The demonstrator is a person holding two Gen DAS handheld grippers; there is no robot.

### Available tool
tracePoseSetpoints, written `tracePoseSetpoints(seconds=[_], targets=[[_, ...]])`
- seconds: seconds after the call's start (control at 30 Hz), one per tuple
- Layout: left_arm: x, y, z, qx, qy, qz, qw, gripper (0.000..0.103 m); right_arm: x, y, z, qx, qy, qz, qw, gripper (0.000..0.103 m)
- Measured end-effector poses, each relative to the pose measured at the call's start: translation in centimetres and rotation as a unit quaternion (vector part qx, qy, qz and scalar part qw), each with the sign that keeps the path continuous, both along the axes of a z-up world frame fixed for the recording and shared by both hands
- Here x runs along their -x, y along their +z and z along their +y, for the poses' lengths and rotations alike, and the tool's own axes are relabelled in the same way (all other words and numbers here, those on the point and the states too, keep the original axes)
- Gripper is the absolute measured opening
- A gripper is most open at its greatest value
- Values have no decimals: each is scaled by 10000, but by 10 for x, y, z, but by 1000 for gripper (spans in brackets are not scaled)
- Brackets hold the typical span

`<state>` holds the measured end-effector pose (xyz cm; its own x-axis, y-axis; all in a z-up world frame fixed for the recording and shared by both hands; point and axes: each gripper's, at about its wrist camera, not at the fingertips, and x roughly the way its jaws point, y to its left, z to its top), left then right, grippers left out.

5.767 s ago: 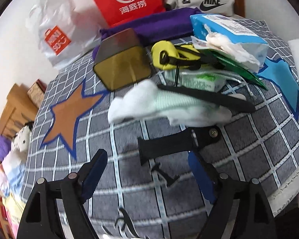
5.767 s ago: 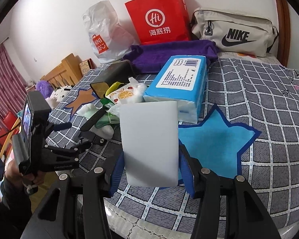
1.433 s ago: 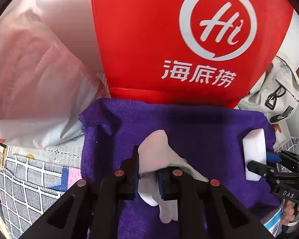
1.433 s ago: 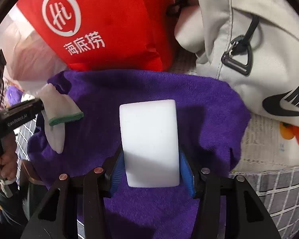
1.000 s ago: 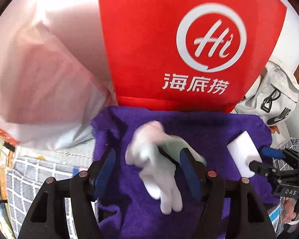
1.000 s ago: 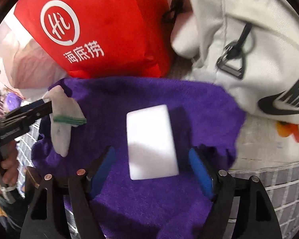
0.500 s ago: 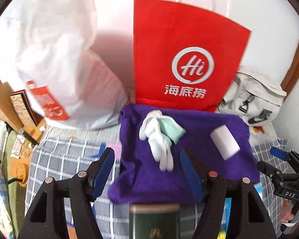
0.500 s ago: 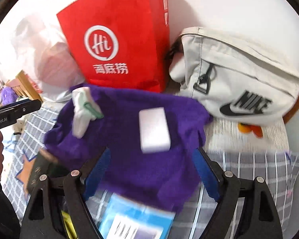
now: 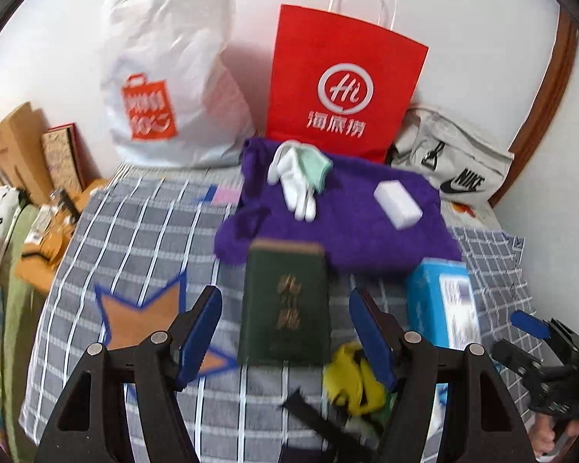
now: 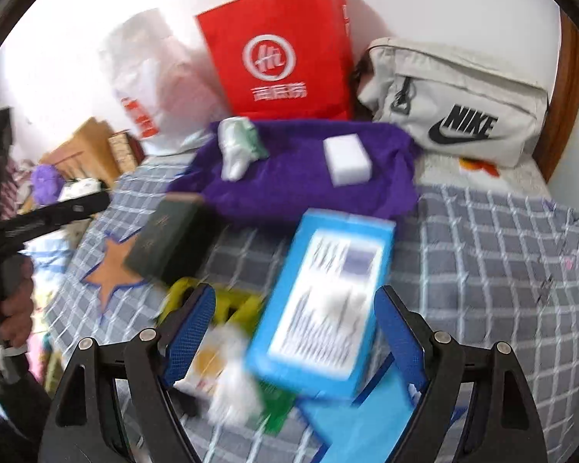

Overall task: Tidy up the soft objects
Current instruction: 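Grasp the white tissue with the right tool while the left tool returns to the bed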

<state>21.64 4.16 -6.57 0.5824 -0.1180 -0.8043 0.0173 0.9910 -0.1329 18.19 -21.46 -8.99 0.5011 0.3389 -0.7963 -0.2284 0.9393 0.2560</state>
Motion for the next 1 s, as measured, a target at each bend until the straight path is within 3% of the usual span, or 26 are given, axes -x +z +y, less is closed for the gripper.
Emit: tracePoseSetpoints(seconds=[0.17,0.3,0.67,0.7,0.8,1.0], targets=[[31,-17,8,197,93,71,9997,67,38,-16,11,-123,280,41,9995,70],[47,-33,7,132,109,173,9997,67,47,-33,16,-292,348,217,9987,53],[71,-65,21,69,188,355,9992,67,33,-79,32,-579,297,459,9968,52],[72,-67,22,95,165,374,9991,67,32,-81,33,-630,271,436,9967,50],[72,-73,23,42,157,437,9989,67,31,-82,37,-808,306,427,9953,14],[76,-79,23,-14,150,543,9984,67,50,-59,47,-618,563,1,9965,12]])
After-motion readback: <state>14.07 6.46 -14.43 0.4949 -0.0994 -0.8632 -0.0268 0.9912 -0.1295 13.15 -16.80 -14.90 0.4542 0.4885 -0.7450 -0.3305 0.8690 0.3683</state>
